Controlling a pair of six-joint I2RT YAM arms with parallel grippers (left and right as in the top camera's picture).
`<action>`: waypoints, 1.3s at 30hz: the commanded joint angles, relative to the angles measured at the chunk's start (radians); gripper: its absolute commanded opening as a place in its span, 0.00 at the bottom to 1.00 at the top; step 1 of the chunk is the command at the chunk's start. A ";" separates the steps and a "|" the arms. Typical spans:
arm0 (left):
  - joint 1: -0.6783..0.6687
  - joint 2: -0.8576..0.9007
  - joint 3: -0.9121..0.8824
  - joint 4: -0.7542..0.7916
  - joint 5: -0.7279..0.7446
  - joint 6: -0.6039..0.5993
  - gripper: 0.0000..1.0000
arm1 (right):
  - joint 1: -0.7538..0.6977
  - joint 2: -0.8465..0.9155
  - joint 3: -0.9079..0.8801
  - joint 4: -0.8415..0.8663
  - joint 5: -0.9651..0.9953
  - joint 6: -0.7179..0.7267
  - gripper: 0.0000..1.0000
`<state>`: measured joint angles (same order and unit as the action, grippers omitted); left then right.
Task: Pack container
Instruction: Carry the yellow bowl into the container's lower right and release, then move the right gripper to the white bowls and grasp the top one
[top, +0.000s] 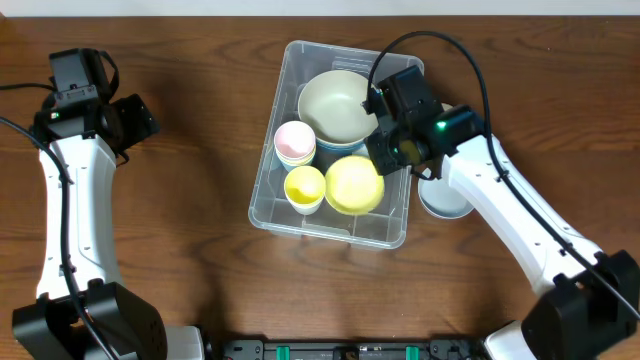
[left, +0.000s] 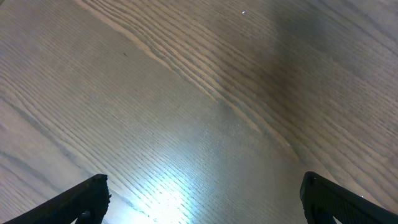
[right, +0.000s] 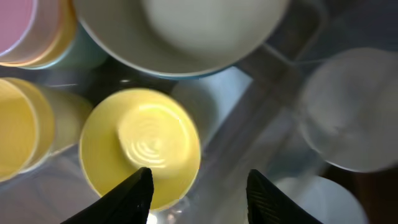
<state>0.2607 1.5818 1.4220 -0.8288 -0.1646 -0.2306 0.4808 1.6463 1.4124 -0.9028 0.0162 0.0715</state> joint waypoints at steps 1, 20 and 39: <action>0.003 -0.020 0.026 0.001 -0.012 0.009 0.98 | -0.015 -0.115 0.040 -0.005 0.155 0.035 0.54; 0.003 -0.020 0.026 0.001 -0.012 0.009 0.98 | -0.605 -0.112 -0.070 0.115 -0.147 0.032 0.61; 0.003 -0.020 0.026 0.001 -0.012 0.009 0.98 | -0.617 0.385 -0.125 0.398 -0.321 -0.088 0.57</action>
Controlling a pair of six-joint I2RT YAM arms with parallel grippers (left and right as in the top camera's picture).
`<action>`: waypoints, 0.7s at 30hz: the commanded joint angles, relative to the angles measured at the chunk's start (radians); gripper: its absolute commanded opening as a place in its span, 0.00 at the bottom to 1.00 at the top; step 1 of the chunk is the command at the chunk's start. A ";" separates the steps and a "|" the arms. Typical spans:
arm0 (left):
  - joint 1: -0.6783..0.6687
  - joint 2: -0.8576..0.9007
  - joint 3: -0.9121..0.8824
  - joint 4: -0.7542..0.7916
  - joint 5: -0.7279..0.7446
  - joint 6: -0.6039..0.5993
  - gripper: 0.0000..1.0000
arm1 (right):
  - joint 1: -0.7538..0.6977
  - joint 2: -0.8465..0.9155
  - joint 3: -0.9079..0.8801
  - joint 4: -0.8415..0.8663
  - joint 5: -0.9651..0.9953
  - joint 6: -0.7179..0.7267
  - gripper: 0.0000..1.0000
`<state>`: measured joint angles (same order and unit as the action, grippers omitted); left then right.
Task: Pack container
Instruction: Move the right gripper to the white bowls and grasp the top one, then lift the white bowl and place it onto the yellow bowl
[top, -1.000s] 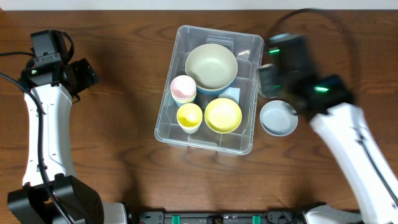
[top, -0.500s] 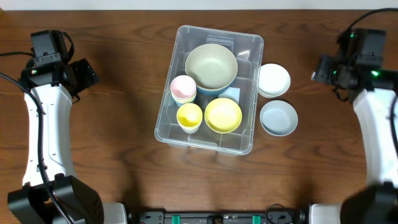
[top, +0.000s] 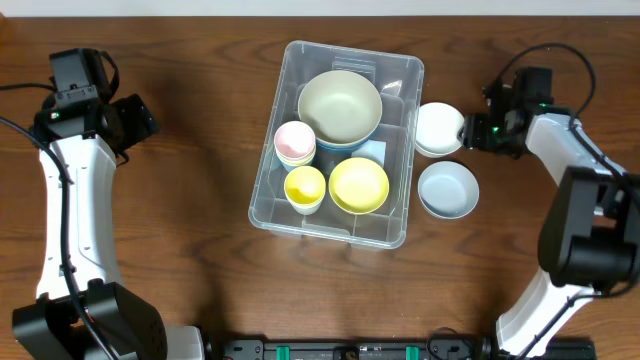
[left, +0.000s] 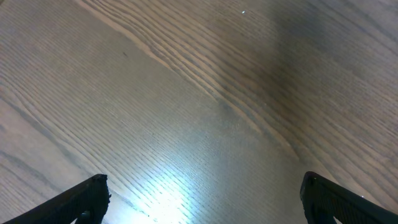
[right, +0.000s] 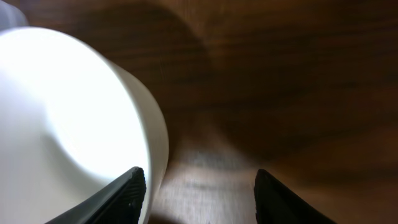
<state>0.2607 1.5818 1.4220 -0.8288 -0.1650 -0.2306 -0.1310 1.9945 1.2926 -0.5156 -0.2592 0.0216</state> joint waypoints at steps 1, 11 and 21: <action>0.003 -0.020 0.026 0.001 -0.012 0.009 0.98 | -0.005 0.050 -0.005 0.016 -0.046 -0.038 0.57; 0.003 -0.020 0.026 0.001 -0.012 0.009 0.98 | -0.006 0.056 0.003 0.025 -0.048 -0.015 0.01; 0.003 -0.020 0.026 0.001 -0.012 0.009 0.98 | -0.006 -0.245 0.052 -0.106 0.023 0.011 0.01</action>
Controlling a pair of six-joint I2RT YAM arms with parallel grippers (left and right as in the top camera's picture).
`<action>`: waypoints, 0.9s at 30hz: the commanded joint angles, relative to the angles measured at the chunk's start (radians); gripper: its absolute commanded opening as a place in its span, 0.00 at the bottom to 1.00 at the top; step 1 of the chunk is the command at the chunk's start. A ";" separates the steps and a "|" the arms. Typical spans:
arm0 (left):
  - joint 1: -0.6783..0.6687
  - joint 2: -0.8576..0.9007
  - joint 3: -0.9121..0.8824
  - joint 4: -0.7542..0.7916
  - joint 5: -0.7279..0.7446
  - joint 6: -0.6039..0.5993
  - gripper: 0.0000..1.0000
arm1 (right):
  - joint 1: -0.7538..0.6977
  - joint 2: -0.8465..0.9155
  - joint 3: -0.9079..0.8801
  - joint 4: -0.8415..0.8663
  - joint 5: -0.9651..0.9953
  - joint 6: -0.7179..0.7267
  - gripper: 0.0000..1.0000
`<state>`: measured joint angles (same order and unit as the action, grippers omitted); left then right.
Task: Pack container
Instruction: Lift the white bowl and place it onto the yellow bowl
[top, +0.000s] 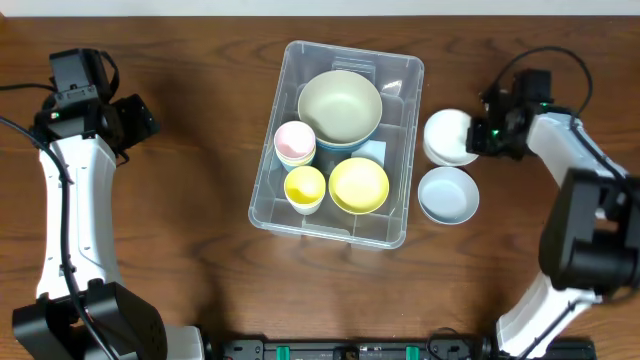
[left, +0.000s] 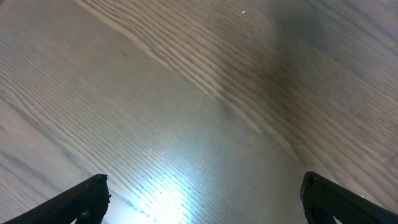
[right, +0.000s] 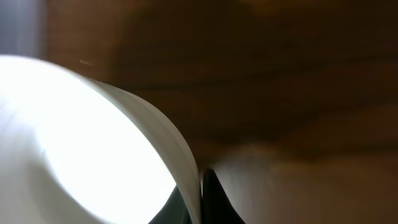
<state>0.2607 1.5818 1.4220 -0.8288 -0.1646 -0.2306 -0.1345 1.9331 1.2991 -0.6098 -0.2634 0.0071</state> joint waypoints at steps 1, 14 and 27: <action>0.003 -0.020 0.026 0.001 -0.012 0.009 0.98 | -0.002 -0.231 0.046 -0.021 0.027 0.026 0.01; 0.003 -0.020 0.026 0.001 -0.012 0.009 0.98 | 0.289 -0.687 0.045 -0.171 0.028 0.026 0.01; 0.003 -0.020 0.026 0.001 -0.012 0.009 0.98 | 0.581 -0.409 0.026 -0.213 0.204 0.026 0.01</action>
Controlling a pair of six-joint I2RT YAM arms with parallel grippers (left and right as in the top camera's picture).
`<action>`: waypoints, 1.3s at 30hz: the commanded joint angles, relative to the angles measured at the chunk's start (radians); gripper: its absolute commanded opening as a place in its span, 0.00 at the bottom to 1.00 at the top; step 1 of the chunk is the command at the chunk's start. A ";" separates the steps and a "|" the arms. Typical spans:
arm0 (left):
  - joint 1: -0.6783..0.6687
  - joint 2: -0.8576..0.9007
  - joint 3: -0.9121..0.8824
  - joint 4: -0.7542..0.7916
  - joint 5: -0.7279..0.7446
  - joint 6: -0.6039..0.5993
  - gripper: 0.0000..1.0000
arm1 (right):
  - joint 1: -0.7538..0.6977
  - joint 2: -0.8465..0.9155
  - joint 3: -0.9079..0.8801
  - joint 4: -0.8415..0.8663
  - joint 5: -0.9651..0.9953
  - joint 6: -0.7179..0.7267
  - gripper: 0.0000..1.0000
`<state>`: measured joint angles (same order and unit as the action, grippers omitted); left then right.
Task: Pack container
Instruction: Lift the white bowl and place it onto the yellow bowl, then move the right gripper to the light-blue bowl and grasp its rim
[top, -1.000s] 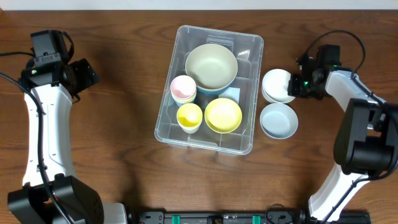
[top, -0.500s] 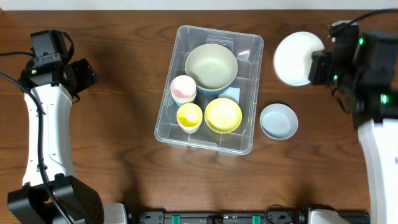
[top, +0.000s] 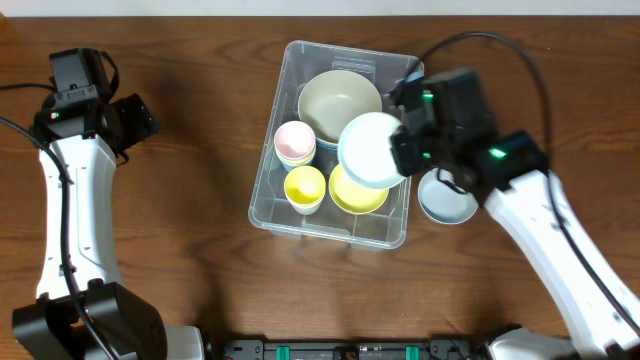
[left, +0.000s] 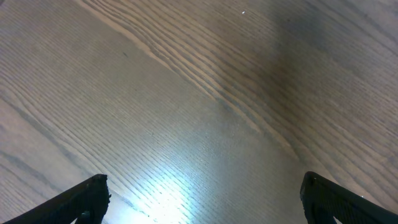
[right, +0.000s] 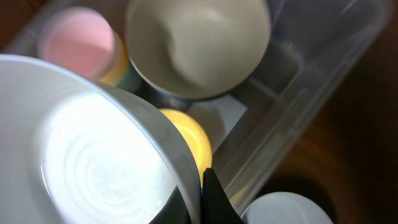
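Note:
My right gripper (right: 200, 199) is shut on the rim of a white bowl (top: 370, 150), holding it in the air over the clear plastic container (top: 300, 60). The white bowl (right: 93, 162) fills the left of the right wrist view. Under it in the container sit a yellow bowl (top: 345, 195), a large cream bowl (top: 335, 105), a yellow cup (top: 305, 188) and a pink cup (top: 295, 140). A pale blue bowl (top: 448, 198) rests on the table to the container's right. My left gripper (left: 199, 199) hangs open over bare wood far left.
The wooden table (top: 180, 230) stretches round the container. My right arm (top: 530, 200) reaches across the right side above the pale blue bowl. The container's right wall (right: 298, 93) runs diagonally below the held bowl.
My right gripper, then shut on the white bowl at the table beside the container, now holds it raised over the container's right half. The left arm has not moved.
First my right gripper stood open over the yellow bowl inside the container. Then it was open at the white bowl on the table to the right, then shut on that bowl's rim. Now the bowl hangs over the container.

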<state>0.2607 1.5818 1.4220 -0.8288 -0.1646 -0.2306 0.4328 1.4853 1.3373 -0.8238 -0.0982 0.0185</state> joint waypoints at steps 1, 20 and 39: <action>0.003 -0.020 0.026 0.001 -0.012 0.009 0.98 | 0.013 0.068 -0.012 0.000 0.039 0.018 0.01; 0.003 -0.020 0.026 0.001 -0.012 0.009 0.98 | -0.016 0.009 -0.008 -0.041 0.135 0.087 0.57; 0.003 -0.020 0.026 0.001 -0.012 0.009 0.98 | -0.546 -0.163 -0.268 -0.074 -0.034 0.201 0.56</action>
<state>0.2607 1.5818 1.4220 -0.8284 -0.1646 -0.2306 -0.0967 1.3128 1.1606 -0.9264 -0.0277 0.2234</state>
